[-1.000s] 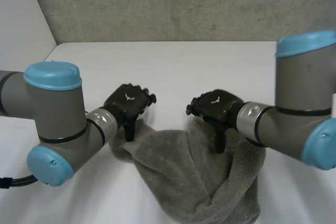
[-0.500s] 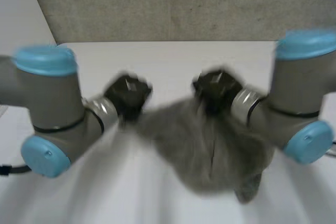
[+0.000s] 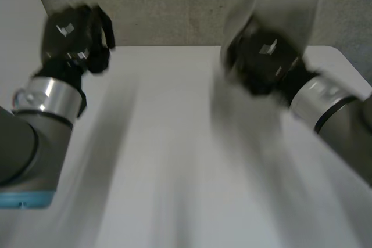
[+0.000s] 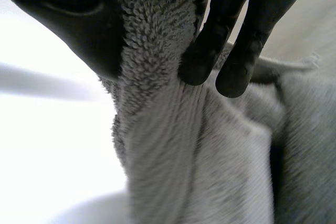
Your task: Fold the towel.
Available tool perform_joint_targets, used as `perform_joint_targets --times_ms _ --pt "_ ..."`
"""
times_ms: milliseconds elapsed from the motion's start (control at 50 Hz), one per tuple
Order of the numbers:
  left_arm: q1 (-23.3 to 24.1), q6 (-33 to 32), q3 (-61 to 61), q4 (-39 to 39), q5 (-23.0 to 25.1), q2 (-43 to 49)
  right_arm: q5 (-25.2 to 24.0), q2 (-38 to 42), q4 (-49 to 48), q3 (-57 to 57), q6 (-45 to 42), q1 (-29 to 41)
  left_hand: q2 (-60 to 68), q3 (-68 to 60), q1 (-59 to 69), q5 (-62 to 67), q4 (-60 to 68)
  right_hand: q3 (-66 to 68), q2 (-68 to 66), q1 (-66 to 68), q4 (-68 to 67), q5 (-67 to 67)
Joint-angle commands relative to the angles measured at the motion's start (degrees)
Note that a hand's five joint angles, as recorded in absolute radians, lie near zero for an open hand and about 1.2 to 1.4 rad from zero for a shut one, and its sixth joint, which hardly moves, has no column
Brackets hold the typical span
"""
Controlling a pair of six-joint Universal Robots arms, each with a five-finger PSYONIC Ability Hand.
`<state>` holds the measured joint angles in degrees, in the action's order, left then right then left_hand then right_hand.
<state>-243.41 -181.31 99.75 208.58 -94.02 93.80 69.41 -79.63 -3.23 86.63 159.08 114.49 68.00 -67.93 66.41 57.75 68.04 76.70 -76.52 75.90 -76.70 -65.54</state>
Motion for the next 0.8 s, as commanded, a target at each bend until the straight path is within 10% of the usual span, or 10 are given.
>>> perform_joint_targets --times_ms 20,220,240,340,620,800 --pt "0.31 -5.1 7.03 -0.19 8.06 3.14 -2.17 7.63 3.93 8.27 -15.79 3.71 -27.17 27.09 -25.58 -26.92 -27.21 3.3 -3.48 4.1 -3.3 -4.46" --pt "1.8 -16.7 10.37 0.43 11.49 6.21 -1.47 10.63 4.2 19.28 -33.75 10.84 -43.47 43.4 -41.88 -43.23 -43.51 1.0 -1.18 1.8 -1.0 -2.17" --pt "1.8 -16.71 10.37 0.43 11.49 6.21 -1.12 9.41 3.94 20.06 -33.84 10.84 -43.49 43.41 -41.9 -43.24 -43.53 -24.14 23.96 -23.35 24.14 22.98" --pt "2.42 -16.97 9.85 0.6 11.49 7.36 0.2 3.27 1.48 21.99 -28.77 10.67 -45.17 45.09 -43.58 -44.92 -45.21 -66.7 66.52 -65.9 66.7 65.54" --pt "6.02 -17.06 5.8 4.65 12.02 11.22 1.79 -9.4 -7.4 31.22 -11.96 -4.17 -45.85 45.77 -44.25 -45.6 -45.88 -66.7 66.52 -65.9 66.7 65.54" --pt "7.6 -17.23 1.94 4.12 20.26 15.79 1.0 -9.5 -7.58 33.69 -11.52 -8.67 -45.34 45.26 -43.75 -45.09 -45.38 -59.38 59.21 -58.59 59.38 58.22"
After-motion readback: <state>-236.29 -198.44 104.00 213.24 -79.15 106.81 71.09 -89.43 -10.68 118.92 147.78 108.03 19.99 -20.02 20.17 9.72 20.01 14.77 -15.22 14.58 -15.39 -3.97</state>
